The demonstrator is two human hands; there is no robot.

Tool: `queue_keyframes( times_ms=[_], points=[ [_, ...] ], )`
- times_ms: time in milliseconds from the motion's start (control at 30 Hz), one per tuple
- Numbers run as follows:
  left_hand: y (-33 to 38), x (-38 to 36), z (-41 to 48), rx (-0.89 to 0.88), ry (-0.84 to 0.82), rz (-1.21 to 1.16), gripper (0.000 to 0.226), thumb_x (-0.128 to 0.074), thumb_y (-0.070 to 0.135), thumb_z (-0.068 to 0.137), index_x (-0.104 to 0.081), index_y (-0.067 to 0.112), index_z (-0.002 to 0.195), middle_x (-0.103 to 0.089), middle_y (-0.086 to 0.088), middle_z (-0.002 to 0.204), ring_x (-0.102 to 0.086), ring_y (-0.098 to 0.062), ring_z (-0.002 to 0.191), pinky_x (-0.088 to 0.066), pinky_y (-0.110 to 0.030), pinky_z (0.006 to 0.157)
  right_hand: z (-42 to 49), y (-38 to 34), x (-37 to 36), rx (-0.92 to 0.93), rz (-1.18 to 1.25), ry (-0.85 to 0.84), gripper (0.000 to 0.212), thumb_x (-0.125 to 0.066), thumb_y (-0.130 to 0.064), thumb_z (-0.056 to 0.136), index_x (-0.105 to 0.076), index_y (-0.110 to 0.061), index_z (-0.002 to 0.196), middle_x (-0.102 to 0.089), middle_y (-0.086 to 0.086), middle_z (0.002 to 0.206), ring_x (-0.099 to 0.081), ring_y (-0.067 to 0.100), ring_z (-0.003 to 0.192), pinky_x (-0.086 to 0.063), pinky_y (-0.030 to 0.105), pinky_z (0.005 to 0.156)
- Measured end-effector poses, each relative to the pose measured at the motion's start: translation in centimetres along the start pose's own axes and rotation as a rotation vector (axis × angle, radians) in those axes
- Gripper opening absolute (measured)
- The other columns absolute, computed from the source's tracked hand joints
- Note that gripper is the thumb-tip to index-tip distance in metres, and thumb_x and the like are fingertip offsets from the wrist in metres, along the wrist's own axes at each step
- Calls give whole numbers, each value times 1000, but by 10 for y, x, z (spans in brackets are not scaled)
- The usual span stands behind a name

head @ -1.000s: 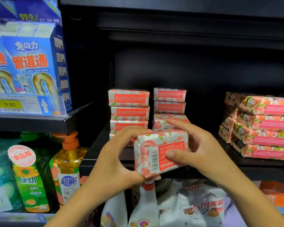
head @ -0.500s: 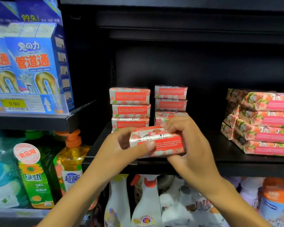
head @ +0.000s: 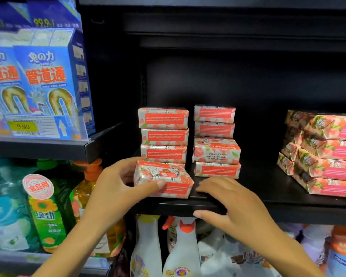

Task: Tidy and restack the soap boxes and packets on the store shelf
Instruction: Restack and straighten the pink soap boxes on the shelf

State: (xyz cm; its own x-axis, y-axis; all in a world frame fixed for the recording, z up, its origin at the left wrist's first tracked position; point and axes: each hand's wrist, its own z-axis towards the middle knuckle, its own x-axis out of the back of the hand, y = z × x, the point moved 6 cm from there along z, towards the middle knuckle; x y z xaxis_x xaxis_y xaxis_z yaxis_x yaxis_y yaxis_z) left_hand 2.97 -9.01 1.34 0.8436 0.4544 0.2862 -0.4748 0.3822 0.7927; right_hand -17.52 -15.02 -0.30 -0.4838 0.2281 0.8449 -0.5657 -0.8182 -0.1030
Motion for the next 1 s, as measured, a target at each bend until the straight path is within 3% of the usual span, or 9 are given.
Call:
queue_keyframes(
  times_ms=[100, 167, 267, 367, 467, 800, 933, 1000],
  points=[
    [1, 4, -4, -45, 104, 191, 66, -75, 61, 50, -53, 46, 111, -59, 26, 109, -55, 11, 102, -43, -10, 78, 0, -1, 0, -22, -31, 7, 48, -53, -63, 80, -59, -32, 115, -57, -20, 113, -50, -1, 104, -31, 5, 76],
    [8, 1, -8, -128, 138, 347, 68, -64, 65, 55, -50, 41, 117, -50, 26, 115, -49, 7, 107, -36, -11, 84, -1, -4, 2, -16, -55, 51, 44, -55, -58, 77, -63, -29, 109, -62, -17, 106, -58, 3, 97, -37, 9, 73],
    [21, -9, -14, -341, 125, 554, 56, -68, 55, 67, -64, 22, 112, -57, 11, 112, -49, -7, 107, -35, -16, 88, -3, -4, 2, -23, -66, 67, 43, -56, -56, 77, -64, -28, 108, -64, -16, 103, -60, 5, 94, -42, 14, 71],
    [27, -22, -17, -487, 81, 640, 33, -72, 40, 74, -73, 15, 96, -66, 4, 97, -59, -15, 96, -49, -28, 81, -4, -4, 2, -28, -76, 64, 43, -56, -56, 78, -65, -27, 108, -64, -16, 103, -61, 5, 94, -44, 15, 71],
    [26, -22, -15, -477, 89, 590, 28, -74, 34, 74, -73, 12, 91, -68, 3, 92, -63, -19, 90, -54, -36, 75, -6, -5, 2, -34, -81, 47, 44, -53, -56, 79, -65, -27, 110, -64, -16, 105, -61, 4, 95, -45, 15, 72],
    [18, -24, -6, -413, 114, 613, 28, -83, 21, 66, -74, 12, 91, -69, 1, 91, -64, -20, 90, -53, -34, 76, -5, -1, 2, -51, -47, 18, 46, -54, -56, 79, -62, -29, 115, -62, -17, 110, -57, 3, 100, -38, 13, 76],
    [14, -21, -2, -390, 95, 599, 29, -83, 17, 66, -74, 11, 92, -70, 0, 93, -64, -22, 92, -52, -35, 80, -5, 2, -1, -41, -5, -35, 50, -50, -61, 83, -53, -35, 126, -52, -24, 122, -43, -6, 112, -27, 6, 85],
    [12, -20, 0, -381, 95, 601, 30, -83, 17, 66, -73, 10, 94, -70, -1, 94, -64, -22, 93, -50, -34, 81, -5, 2, 1, -26, 33, -37, 46, -52, -58, 84, -53, -37, 125, -49, -27, 123, -37, -12, 112, -28, 5, 88]
  ],
)
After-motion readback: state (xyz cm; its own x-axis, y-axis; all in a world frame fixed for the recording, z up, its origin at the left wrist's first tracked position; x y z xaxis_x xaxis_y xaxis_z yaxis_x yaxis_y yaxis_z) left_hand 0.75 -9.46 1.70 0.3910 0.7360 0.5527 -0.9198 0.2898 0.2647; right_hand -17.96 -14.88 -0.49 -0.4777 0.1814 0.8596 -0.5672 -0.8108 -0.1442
